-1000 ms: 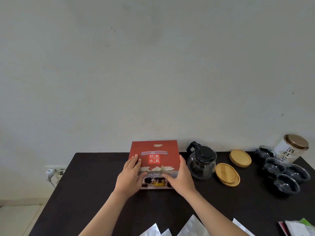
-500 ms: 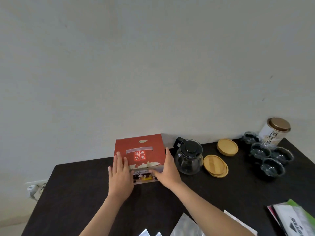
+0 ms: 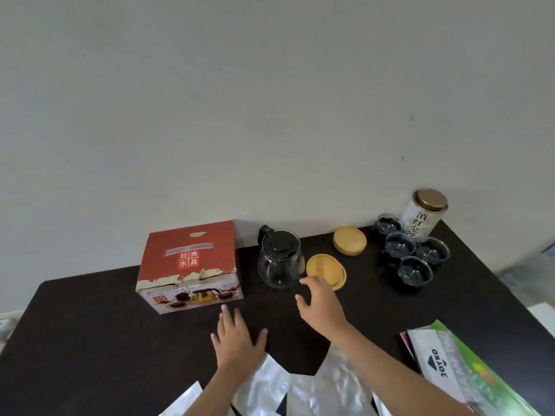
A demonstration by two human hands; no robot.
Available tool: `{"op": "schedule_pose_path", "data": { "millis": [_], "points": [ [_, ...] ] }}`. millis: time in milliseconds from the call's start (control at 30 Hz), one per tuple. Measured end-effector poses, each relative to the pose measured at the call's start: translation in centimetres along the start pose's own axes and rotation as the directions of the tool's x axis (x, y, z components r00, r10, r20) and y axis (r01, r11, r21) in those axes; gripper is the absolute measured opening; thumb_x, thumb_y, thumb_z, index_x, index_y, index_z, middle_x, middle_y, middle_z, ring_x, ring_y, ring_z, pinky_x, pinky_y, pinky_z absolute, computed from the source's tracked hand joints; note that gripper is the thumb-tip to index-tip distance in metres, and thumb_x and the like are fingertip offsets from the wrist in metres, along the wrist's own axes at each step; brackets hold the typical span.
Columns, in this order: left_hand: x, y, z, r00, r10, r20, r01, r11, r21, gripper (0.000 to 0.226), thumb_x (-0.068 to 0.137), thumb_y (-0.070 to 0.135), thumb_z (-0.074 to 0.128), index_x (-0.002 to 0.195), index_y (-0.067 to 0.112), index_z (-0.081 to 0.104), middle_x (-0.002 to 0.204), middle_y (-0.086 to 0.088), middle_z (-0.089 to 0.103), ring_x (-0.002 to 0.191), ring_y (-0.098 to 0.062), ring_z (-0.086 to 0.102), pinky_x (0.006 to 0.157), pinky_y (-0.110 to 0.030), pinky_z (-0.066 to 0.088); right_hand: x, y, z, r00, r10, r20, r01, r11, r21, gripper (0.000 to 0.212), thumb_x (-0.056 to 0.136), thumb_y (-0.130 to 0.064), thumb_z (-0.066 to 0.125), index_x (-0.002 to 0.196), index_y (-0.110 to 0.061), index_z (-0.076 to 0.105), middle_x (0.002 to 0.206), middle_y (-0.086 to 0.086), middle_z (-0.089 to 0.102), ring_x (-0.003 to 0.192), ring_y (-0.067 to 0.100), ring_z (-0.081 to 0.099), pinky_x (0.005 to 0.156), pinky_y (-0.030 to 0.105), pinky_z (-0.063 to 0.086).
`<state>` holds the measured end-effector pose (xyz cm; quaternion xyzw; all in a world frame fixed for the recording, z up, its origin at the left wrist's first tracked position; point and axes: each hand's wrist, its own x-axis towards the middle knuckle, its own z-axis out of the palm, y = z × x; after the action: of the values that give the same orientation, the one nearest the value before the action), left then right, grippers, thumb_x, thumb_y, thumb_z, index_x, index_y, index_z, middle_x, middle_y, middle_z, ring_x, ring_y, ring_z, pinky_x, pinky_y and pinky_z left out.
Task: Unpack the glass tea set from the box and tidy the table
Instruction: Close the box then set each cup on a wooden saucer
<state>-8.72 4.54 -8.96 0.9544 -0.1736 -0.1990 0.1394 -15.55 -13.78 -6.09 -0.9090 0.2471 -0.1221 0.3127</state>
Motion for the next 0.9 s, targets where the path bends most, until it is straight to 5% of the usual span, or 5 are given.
{"op": "schedule_pose_path", "data": {
  "millis": [167,267,433,667,900],
  "points": [
    [1.5,1.5,0.9,0.933,-0.358,0.047,0.36,0.914,-0.186,0.135,0.06,0.087,0.046,0.146,0.0,-0.012,0.153,-0.019,-0.025,0.144,-0.031,-0.017,0.112,-0.059,0.005,3.0,2.4,-3.0,0.972,0.167,0.166,-0.133,0.972,-0.195,0.055,0.084,-0.033,0.069,0.131,-0.019,0.043,0.135,0.005,0.037,0.124,0.025,0.042,0.09,0.036,0.05],
    [2.1,1.6,2.0,0.909,-0.416,0.027,0.415,0.899,-0.138,0.137,0.058,0.092,0.036,0.146,0.0,-0.014,0.153,-0.02,-0.026,0.143,-0.031,-0.019,0.113,-0.058,0.003,5.7,3.4,-3.5,0.93,0.26,0.259,-0.174,0.933,-0.314,0.086,0.076,-0.036,0.078,0.144,-0.021,0.028,0.153,0.011,0.018,0.139,0.034,0.023,0.108,0.05,0.035],
    [2.6,1.7,3.3,0.897,-0.439,-0.052,0.437,0.898,-0.05,0.139,0.054,0.096,0.029,0.146,0.0,-0.011,0.154,-0.019,-0.021,0.144,-0.031,-0.016,0.112,-0.06,0.008,9.4,4.3,-3.2,0.84,0.338,0.424,-0.183,0.912,-0.367,0.12,0.063,-0.035,0.087,0.152,-0.033,0.005,0.159,0.012,0.0,0.145,0.041,0.007,0.11,0.062,0.022],
    [2.6,1.6,3.7,0.894,-0.438,-0.091,0.436,0.899,-0.042,0.14,0.053,0.096,0.03,0.147,0.0,-0.007,0.155,-0.02,-0.016,0.144,-0.032,-0.014,0.111,-0.06,0.009,10.5,5.4,-1.6,0.842,0.335,0.423,-0.127,0.885,-0.448,0.105,0.059,-0.034,0.087,0.144,-0.032,0.024,0.141,0.009,0.021,0.128,0.036,0.026,0.089,0.048,0.05],
    [2.4,1.4,4.2,0.887,-0.434,-0.159,0.426,0.901,-0.086,0.139,0.051,0.096,0.031,0.148,0.002,-0.001,0.157,-0.016,-0.01,0.145,-0.028,-0.012,0.112,-0.058,0.008,9.6,6.6,-2.2,0.853,0.324,0.409,-0.165,0.911,-0.377,0.104,0.055,-0.044,0.087,0.14,-0.034,0.027,0.136,0.008,0.026,0.125,0.032,0.03,0.085,0.043,0.048]
  ]
}}
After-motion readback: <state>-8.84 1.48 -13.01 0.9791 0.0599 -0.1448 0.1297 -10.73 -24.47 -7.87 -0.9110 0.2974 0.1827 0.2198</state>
